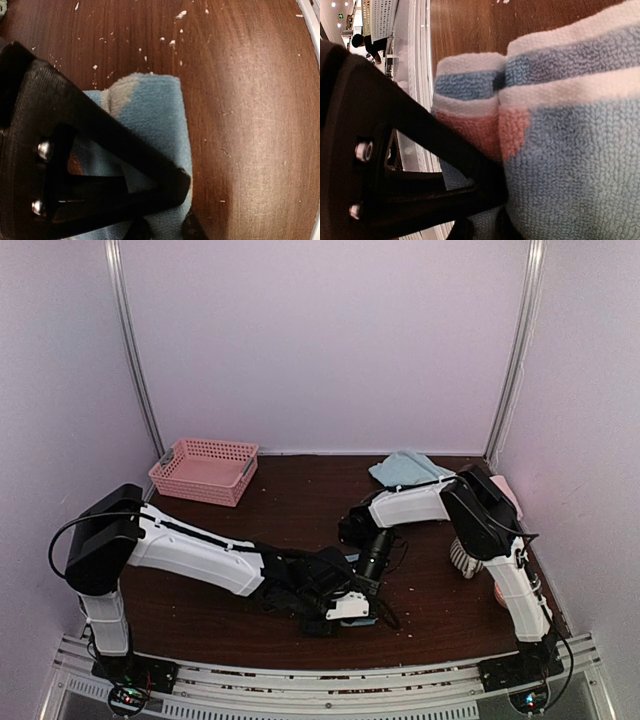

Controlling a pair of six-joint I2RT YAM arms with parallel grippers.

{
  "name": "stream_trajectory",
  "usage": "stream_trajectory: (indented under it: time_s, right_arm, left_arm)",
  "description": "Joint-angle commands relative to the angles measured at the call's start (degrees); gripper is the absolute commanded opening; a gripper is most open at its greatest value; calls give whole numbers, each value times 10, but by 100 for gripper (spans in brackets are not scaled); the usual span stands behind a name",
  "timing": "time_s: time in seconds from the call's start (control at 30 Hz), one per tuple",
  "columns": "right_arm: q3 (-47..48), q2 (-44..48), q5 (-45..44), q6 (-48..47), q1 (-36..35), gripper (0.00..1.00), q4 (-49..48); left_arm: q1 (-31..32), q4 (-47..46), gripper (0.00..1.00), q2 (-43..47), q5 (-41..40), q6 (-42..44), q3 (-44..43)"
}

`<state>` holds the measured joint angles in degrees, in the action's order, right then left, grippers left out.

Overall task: Roll the towels
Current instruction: Roll the towel at the center of the board.

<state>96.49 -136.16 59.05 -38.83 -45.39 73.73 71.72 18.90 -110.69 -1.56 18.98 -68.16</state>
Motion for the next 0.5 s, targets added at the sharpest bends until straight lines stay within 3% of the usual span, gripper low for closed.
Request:
stream_trajectory:
  time_s: [0.0, 0.03, 0.1, 0.17, 0.33, 0.47]
  right_arm:
    - [-12, -24, -95, -20, -3, 3, -5]
    - [-7, -16, -92, -47, -3, 9, 12]
    - [-15, 30, -86, -97, -3, 32, 40]
    - [-27, 91, -99, -119, 0, 41, 40]
    - [21, 175, -135, -51, 44, 44, 16]
    - [79, 238, -165, 57, 86, 47, -29]
  left_arm:
    - [3, -17, 11, -6, 9, 3, -5]
    - [3, -13, 7, -8, 10, 2, -5]
    - [3, -3, 3, -9, 17, -6, -8]
    - [3, 18, 0, -8, 37, -25, -16]
    - [3, 54, 0, 0, 107, -55, -25]
    - [0, 70, 0, -19, 136, -69, -41]
